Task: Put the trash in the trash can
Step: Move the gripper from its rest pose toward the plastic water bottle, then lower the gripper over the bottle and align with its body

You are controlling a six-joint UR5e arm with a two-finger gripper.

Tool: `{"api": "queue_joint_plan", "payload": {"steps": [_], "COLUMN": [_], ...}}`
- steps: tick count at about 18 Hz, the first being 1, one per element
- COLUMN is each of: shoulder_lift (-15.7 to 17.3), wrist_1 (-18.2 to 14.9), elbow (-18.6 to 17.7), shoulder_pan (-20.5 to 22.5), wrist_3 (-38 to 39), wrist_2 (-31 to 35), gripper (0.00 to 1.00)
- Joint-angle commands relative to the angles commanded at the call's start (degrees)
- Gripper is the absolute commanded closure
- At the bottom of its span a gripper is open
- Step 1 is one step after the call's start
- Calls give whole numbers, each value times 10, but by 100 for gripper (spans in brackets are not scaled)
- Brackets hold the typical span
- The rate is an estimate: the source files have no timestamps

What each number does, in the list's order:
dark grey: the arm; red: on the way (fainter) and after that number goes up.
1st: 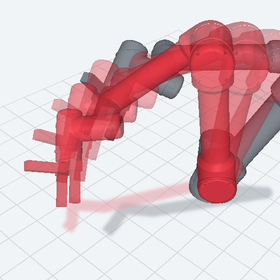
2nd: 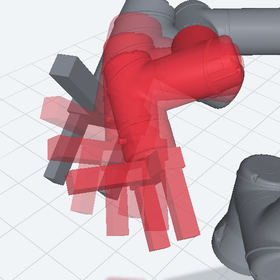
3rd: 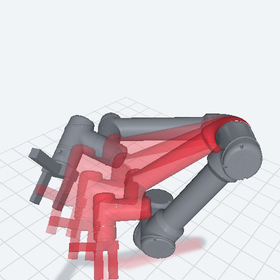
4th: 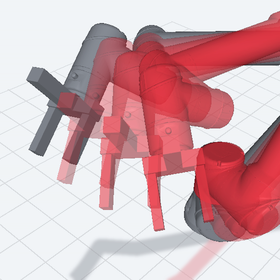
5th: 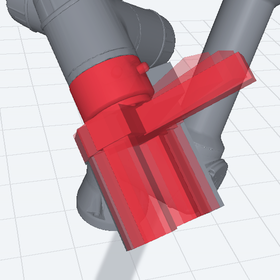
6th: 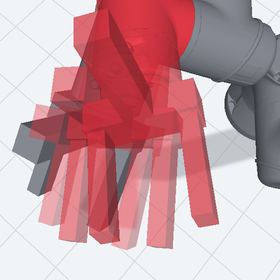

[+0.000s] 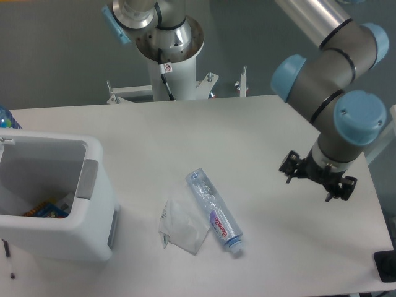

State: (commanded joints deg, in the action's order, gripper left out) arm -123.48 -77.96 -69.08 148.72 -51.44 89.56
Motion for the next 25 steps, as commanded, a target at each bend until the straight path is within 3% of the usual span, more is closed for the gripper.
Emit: {"api": "queue_joint_plan", "payload": {"steps": [3,10,15,22,25], "shoulder_lift": [-11,-29,-23,-33,-51], "wrist_1": [25,80,119,114,117], "elbow": [4,-1,-39,-50,-39], "shoulder_pan": [-16,-47,-61,-80,-84], "wrist_3": [98,246,263,313,344], "wrist_2": [1,2,0,-6,1], "gripper": [0,0,0,0,0]}}
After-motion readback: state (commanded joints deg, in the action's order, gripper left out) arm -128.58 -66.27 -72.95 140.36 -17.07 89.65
